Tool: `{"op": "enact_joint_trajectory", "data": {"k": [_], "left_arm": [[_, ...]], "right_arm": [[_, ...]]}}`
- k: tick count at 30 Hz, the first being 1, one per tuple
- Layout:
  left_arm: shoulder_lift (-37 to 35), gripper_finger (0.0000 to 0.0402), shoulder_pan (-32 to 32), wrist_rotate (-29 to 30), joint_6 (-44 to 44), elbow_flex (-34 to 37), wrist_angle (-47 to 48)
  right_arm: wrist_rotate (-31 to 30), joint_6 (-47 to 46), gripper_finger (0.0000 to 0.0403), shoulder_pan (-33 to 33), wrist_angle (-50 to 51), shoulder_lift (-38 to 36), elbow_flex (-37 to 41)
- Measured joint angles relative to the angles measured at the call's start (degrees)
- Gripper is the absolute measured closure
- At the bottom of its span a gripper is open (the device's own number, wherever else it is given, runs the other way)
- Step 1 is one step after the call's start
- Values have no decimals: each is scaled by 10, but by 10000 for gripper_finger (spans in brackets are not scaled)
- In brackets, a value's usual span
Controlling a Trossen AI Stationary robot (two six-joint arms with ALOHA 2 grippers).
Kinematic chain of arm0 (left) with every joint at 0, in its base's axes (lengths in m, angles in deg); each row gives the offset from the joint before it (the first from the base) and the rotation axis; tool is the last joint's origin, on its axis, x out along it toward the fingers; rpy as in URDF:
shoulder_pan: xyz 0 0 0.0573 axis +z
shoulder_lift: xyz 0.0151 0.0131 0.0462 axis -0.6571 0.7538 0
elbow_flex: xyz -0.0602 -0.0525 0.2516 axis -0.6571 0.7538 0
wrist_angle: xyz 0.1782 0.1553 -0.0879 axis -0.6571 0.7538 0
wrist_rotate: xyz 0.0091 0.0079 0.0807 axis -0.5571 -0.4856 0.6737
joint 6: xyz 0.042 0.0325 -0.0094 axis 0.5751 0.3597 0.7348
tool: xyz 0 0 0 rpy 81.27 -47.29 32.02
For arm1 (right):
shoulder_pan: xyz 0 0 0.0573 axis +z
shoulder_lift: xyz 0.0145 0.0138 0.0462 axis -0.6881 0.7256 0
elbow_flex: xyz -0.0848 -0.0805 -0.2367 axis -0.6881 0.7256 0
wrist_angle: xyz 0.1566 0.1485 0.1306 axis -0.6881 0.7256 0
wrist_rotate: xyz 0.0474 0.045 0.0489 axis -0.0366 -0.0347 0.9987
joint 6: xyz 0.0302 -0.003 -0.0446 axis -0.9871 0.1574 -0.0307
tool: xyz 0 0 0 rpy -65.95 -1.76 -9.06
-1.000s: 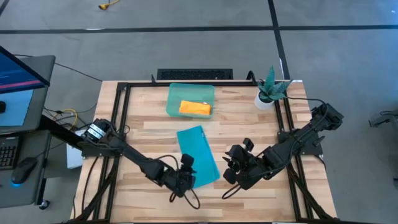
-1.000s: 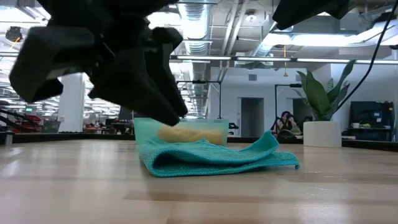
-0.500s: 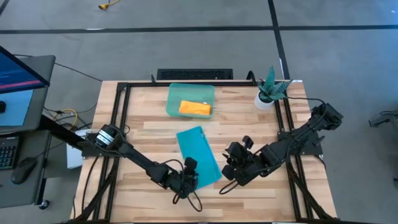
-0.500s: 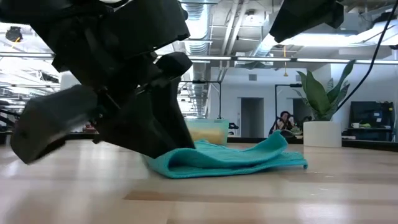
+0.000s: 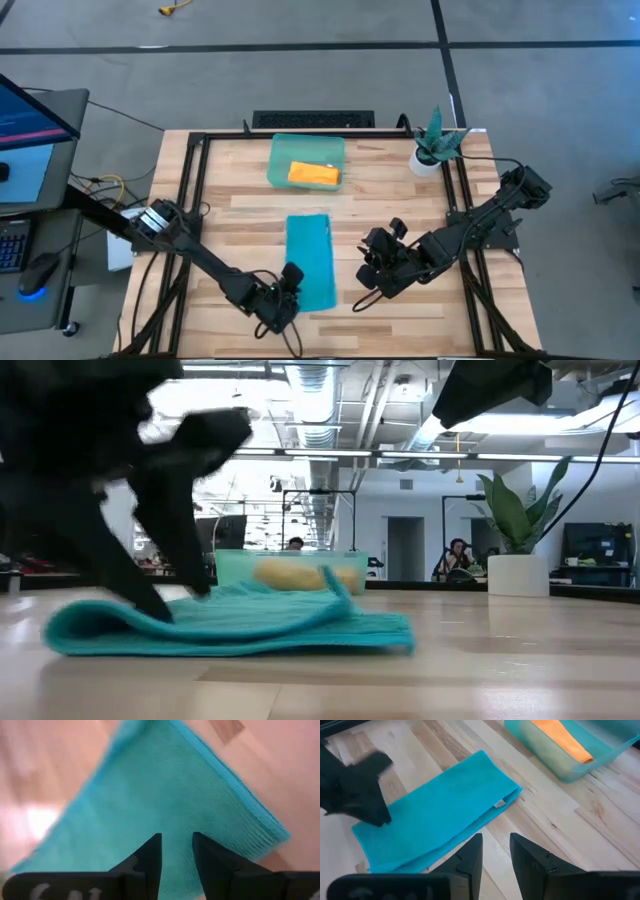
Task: Roll microfiber towels into tight, uniform cylinder then place into a basket
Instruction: Roll the blue microfiber towel
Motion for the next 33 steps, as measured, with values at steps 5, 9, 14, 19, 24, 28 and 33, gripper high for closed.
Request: {"op": "enact_joint_trajectory", "data": {"k": [5, 9, 14, 19, 24, 28, 33], "left_arm": [[-57, 299, -21, 52, -28, -2, 1], [-85, 299, -49, 94, -41, -2, 12], [-97, 299, -100, 193, -27, -3, 15], [-97, 299, -145, 244, -15, -39, 25], [-98, 299, -175, 243, -58, -70, 22], [-98, 299, -195, 239, -121, -69, 55], [-98, 299, -206, 223, -229, -49, 93]], "right_arm": [[0, 23, 281, 0, -6, 0, 0], [0, 56, 281, 1, -32, 0, -1], [0, 175, 281, 18, -117, 0, -1], [0, 340, 281, 48, -237, 7, -1], [0, 468, 281, 76, -326, 31, 0], [0, 572, 281, 89, -394, 50, -1], [4, 620, 281, 96, -416, 66, -15]]}}
